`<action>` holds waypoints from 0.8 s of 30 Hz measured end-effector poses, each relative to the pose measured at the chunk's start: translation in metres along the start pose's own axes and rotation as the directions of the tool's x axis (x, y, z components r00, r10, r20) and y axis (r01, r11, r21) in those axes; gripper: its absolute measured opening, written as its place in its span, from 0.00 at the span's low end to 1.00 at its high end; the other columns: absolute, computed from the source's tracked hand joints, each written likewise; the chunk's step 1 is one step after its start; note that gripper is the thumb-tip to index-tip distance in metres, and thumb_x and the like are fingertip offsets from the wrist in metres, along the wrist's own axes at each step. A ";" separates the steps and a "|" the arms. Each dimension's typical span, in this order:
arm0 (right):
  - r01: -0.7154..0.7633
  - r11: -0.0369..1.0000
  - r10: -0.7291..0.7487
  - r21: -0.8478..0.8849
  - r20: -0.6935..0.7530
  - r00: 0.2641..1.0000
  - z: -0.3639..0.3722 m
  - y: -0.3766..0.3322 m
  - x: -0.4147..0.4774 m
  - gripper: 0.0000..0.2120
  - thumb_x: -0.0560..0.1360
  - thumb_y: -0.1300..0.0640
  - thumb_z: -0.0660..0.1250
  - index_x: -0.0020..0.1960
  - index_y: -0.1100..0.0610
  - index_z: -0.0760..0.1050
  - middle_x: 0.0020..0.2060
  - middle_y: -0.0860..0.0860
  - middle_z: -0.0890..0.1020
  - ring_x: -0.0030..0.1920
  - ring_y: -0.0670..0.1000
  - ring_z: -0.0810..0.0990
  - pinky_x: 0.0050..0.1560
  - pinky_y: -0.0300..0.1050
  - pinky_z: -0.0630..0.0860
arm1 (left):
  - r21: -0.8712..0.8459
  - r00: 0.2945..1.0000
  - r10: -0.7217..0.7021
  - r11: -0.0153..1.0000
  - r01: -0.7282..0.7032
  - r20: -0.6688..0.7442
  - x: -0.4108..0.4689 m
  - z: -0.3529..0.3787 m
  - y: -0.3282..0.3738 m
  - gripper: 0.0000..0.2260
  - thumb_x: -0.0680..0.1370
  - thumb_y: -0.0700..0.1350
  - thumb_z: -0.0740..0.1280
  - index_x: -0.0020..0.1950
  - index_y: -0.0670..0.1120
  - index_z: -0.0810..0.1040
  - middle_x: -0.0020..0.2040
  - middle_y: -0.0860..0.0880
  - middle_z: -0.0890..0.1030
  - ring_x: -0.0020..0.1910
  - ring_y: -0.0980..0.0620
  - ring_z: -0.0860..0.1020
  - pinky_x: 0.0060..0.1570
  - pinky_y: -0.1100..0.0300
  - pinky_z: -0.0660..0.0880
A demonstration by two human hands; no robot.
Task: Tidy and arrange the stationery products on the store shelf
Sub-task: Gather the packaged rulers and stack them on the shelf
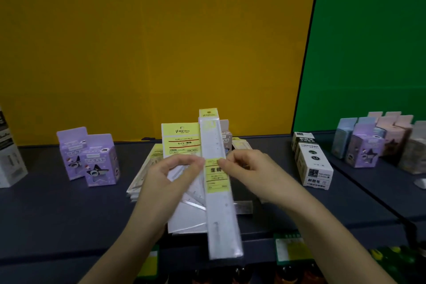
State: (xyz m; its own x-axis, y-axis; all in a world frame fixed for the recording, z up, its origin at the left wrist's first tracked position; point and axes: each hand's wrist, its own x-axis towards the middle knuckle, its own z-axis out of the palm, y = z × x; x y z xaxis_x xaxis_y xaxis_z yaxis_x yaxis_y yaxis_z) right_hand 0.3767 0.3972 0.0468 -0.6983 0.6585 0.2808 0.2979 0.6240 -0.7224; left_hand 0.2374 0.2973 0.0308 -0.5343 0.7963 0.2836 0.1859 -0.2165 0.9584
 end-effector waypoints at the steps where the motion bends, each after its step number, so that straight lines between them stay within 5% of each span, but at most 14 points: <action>1: -0.017 1.000 0.017 0.019 -0.014 1.000 -0.008 0.006 0.003 0.16 0.77 0.49 0.61 0.42 0.62 0.76 0.37 0.58 0.79 0.36 0.48 0.73 0.41 0.46 0.68 | -0.003 1.000 -0.011 1.000 0.011 -0.012 0.001 -0.004 -0.001 0.05 0.69 0.47 0.71 0.42 0.47 0.83 0.46 0.49 0.85 0.51 0.46 0.81 0.58 0.43 0.74; 3: -0.064 0.997 0.067 0.038 -0.080 0.995 -0.028 0.017 0.008 0.15 0.77 0.50 0.60 0.42 0.60 0.76 0.38 0.58 0.80 0.39 0.49 0.74 0.43 0.48 0.68 | 0.018 0.999 -0.026 0.999 0.027 -0.036 0.004 -0.013 -0.001 0.03 0.71 0.44 0.70 0.42 0.49 0.83 0.50 0.49 0.84 0.52 0.45 0.80 0.58 0.43 0.74; 7: -0.219 0.966 0.205 -0.135 -0.109 0.973 -0.060 0.038 0.020 0.14 0.79 0.51 0.56 0.38 0.55 0.72 0.35 0.48 0.76 0.35 0.46 0.73 0.36 0.43 0.65 | 0.049 0.997 -0.062 0.997 0.064 -0.034 0.009 -0.035 0.002 0.07 0.73 0.40 0.67 0.45 0.51 0.82 0.51 0.48 0.82 0.38 0.50 0.83 0.32 0.59 0.79; 10: -0.294 0.927 0.283 -0.233 -0.080 0.956 -0.057 0.055 0.034 0.14 0.79 0.50 0.56 0.40 0.56 0.73 0.35 0.48 0.76 0.34 0.47 0.72 0.34 0.43 0.64 | 0.041 0.996 -0.080 0.996 0.081 -0.026 0.009 -0.044 0.004 0.09 0.73 0.38 0.66 0.48 0.51 0.81 0.49 0.51 0.82 0.36 0.52 0.82 0.33 0.58 0.79; 14: -0.312 0.895 0.307 -0.319 -0.068 0.949 -0.050 0.070 0.048 0.18 0.79 0.50 0.57 0.31 0.54 0.66 0.28 0.49 0.70 0.30 0.47 0.68 0.32 0.44 0.61 | 0.039 0.996 -0.087 0.995 0.087 0.000 0.008 -0.049 0.002 0.12 0.73 0.36 0.66 0.51 0.52 0.79 0.53 0.51 0.81 0.43 0.48 0.82 0.42 0.53 0.79; 18: -0.346 0.850 0.355 -0.397 -0.055 0.933 -0.049 0.078 0.055 0.19 0.78 0.48 0.58 0.29 0.52 0.65 0.28 0.49 0.69 0.30 0.48 0.67 0.31 0.43 0.61 | 0.022 0.994 -0.106 0.994 0.106 0.014 0.007 -0.051 -0.002 0.16 0.73 0.37 0.66 0.55 0.55 0.77 0.52 0.51 0.80 0.36 0.52 0.84 0.30 0.60 0.80; 24: -0.355 0.791 0.379 -0.498 -0.056 0.924 -0.047 0.086 0.061 0.19 0.78 0.44 0.56 0.30 0.50 0.65 0.30 0.48 0.70 0.41 0.55 0.72 0.38 0.45 0.66 | -0.015 0.994 -0.108 0.994 0.108 -0.017 0.006 -0.049 -0.003 0.18 0.73 0.36 0.66 0.58 0.55 0.74 0.50 0.50 0.80 0.33 0.55 0.83 0.27 0.63 0.79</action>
State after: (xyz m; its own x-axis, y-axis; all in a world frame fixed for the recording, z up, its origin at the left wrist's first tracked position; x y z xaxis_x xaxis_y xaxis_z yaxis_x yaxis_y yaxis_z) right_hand 0.3901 0.5111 0.0316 -0.4958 0.8682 0.0208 0.8076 0.4698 -0.3566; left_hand 0.1930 0.2744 0.0315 -0.5651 0.8054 0.1787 0.1145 -0.1380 0.9838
